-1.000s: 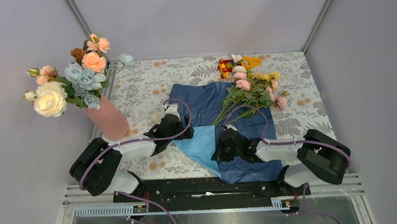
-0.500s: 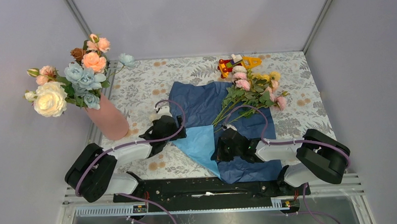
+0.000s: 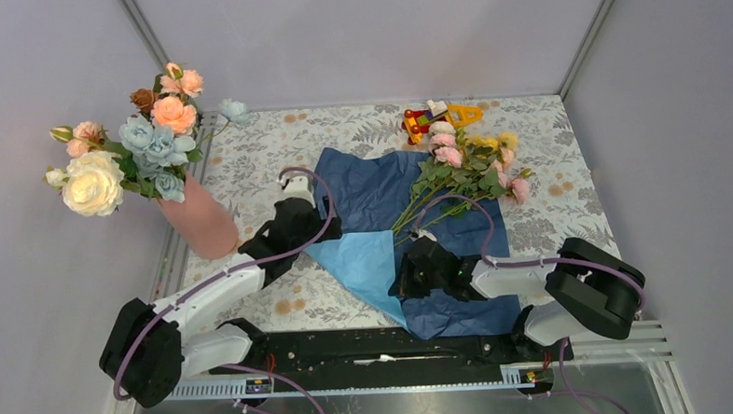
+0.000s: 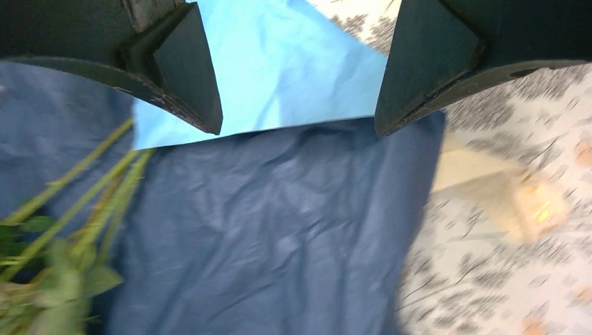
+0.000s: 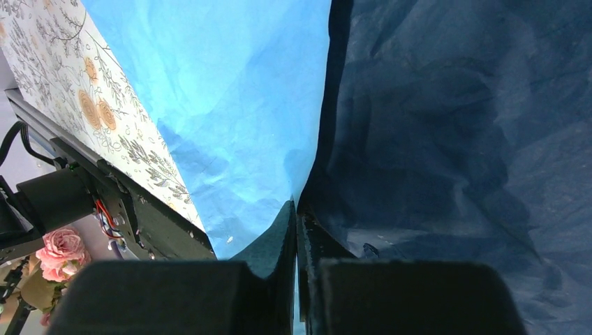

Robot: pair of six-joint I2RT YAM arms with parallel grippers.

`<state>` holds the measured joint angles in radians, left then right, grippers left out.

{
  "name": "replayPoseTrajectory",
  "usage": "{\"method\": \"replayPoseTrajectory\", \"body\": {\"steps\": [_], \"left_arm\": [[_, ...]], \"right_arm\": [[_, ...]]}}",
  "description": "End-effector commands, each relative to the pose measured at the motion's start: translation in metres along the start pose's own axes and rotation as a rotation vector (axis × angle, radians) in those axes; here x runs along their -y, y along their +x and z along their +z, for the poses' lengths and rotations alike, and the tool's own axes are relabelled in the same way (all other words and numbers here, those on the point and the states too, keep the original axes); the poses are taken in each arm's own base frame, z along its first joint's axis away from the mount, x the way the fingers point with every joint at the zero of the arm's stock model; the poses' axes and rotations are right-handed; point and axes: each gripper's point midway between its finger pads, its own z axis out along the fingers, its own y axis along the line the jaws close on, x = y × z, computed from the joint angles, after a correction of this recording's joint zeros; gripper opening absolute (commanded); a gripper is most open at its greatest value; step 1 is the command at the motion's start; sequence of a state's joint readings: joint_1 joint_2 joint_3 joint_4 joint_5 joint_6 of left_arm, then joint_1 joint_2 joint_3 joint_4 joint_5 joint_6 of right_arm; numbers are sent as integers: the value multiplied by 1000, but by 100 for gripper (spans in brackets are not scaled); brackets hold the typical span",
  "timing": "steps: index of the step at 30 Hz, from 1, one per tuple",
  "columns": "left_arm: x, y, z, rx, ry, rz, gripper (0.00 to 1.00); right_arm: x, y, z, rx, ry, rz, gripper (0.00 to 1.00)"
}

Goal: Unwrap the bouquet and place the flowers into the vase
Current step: Unfold the wrapping paper at the center of the board.

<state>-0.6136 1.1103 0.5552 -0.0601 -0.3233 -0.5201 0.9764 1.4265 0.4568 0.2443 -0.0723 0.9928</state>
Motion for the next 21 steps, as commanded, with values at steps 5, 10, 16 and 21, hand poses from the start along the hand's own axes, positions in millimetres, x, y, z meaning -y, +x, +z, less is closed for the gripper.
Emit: {"method": "replayPoseTrajectory", "body": {"steps": [5,10,16,21], "left_arm": [[108,-43,16,-40,399,11,86],[136,-30,42,-115,488,-25,85],[147,-5,74,-193,500,-22,84],[133,12,101,-227,406,4,84]], "right_arm": [[-1,1,5,2,5,-14,0],[0,0,5,3,9,-15,0],[2,2,6,-3,13,-15,0],[3,3,5,-4,14,-11,0]]}}
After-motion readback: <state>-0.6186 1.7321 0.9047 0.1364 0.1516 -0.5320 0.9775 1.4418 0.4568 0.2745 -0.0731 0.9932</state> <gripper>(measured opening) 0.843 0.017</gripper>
